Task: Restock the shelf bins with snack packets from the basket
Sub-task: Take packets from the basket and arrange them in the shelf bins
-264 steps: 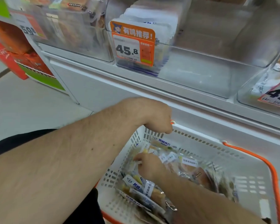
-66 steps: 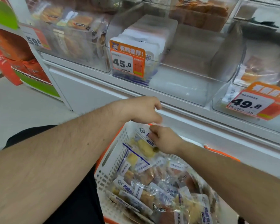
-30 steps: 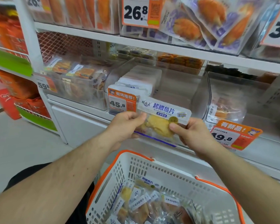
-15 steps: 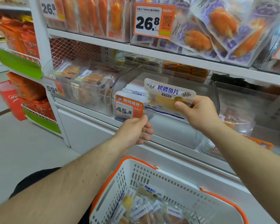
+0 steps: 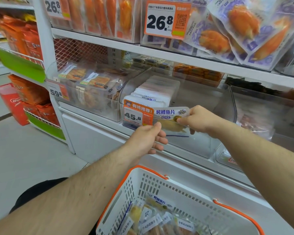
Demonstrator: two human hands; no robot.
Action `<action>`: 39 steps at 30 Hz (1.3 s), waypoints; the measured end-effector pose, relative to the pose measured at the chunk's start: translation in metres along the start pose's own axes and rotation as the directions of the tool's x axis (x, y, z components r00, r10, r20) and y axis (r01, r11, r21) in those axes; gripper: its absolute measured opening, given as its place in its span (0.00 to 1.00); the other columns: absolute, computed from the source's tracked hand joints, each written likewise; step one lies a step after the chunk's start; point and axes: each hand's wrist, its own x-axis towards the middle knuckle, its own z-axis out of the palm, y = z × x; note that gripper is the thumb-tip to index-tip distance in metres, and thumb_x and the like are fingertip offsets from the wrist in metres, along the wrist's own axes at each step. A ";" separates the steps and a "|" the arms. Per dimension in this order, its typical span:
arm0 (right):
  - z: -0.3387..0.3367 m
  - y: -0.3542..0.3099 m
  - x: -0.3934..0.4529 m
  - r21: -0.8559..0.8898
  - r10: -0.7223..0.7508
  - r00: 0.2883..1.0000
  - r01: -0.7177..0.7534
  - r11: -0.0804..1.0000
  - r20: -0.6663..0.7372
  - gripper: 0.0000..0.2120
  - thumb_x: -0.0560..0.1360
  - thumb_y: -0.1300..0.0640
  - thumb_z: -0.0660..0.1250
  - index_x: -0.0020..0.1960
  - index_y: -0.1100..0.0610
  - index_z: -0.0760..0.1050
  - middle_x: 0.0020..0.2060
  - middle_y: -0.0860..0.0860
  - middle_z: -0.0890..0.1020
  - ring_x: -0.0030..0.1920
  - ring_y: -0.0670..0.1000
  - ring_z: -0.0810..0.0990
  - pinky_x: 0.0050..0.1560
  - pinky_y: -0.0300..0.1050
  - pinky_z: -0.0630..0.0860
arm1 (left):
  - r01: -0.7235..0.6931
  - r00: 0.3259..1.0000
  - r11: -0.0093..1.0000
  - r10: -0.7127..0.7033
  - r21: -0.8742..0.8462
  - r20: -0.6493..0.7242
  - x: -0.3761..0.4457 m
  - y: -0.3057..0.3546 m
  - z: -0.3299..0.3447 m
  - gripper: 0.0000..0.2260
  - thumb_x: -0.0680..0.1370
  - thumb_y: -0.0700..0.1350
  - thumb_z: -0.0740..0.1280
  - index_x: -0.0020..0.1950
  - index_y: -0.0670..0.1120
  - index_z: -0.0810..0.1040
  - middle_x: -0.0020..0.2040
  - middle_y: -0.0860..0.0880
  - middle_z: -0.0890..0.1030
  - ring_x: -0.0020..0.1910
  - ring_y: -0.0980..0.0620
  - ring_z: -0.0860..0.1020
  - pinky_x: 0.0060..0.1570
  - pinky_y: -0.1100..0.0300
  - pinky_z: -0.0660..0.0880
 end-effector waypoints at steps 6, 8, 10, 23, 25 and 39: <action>-0.003 -0.004 0.004 -0.019 -0.013 0.999 0.014 1.000 0.050 0.10 0.80 0.53 0.65 0.47 0.59 0.81 0.39 0.54 0.85 0.34 0.52 0.85 0.40 0.44 0.76 | -0.002 1.000 1.000 0.002 0.004 0.012 0.002 0.000 -0.002 0.17 0.84 0.55 0.56 0.48 0.47 0.79 0.42 0.51 0.85 0.37 0.54 0.80 0.43 0.57 0.75; 0.000 -0.007 0.007 -0.060 0.019 0.992 -0.012 0.998 0.125 0.12 0.80 0.56 0.63 0.49 0.63 0.81 0.39 0.55 0.86 0.37 0.52 0.86 0.39 0.44 0.73 | -0.001 1.000 1.000 0.001 0.011 0.017 0.002 0.000 -0.001 0.17 0.84 0.55 0.56 0.48 0.47 0.79 0.42 0.50 0.86 0.38 0.54 0.81 0.43 0.57 0.75; 0.003 -0.010 0.011 -0.049 0.049 0.982 -0.041 0.998 0.180 0.13 0.80 0.57 0.62 0.51 0.66 0.81 0.40 0.55 0.87 0.39 0.53 0.87 0.43 0.46 0.76 | 0.002 1.000 1.000 -0.002 0.020 0.024 0.003 0.000 0.001 0.17 0.84 0.55 0.56 0.48 0.47 0.79 0.42 0.50 0.86 0.38 0.54 0.81 0.43 0.57 0.75; 0.017 -0.036 0.026 0.028 0.063 0.949 -0.075 0.997 0.309 0.13 0.76 0.64 0.58 0.46 0.62 0.83 0.39 0.56 0.87 0.41 0.55 0.87 0.47 0.46 0.80 | -0.009 0.998 1.000 0.008 0.013 0.056 0.005 0.002 0.004 0.16 0.84 0.54 0.57 0.48 0.47 0.78 0.42 0.51 0.85 0.37 0.54 0.80 0.41 0.58 0.74; 0.019 -0.039 0.027 0.041 0.063 0.954 -0.078 0.996 0.294 0.12 0.76 0.62 0.59 0.44 0.61 0.82 0.36 0.55 0.86 0.38 0.53 0.86 0.44 0.45 0.79 | -0.006 0.998 1.000 0.005 0.018 0.063 0.005 0.001 0.005 0.16 0.84 0.55 0.57 0.48 0.48 0.78 0.42 0.51 0.85 0.37 0.54 0.80 0.42 0.58 0.74; 0.030 -0.051 0.046 0.259 0.087 0.932 -0.186 0.948 0.353 0.13 0.83 0.53 0.59 0.59 0.58 0.79 0.52 0.55 0.86 0.52 0.53 0.85 0.56 0.51 0.81 | 0.010 0.999 1.000 -0.011 0.016 0.047 0.002 0.004 0.006 0.16 0.84 0.55 0.57 0.48 0.48 0.79 0.43 0.50 0.86 0.38 0.54 0.80 0.44 0.56 0.74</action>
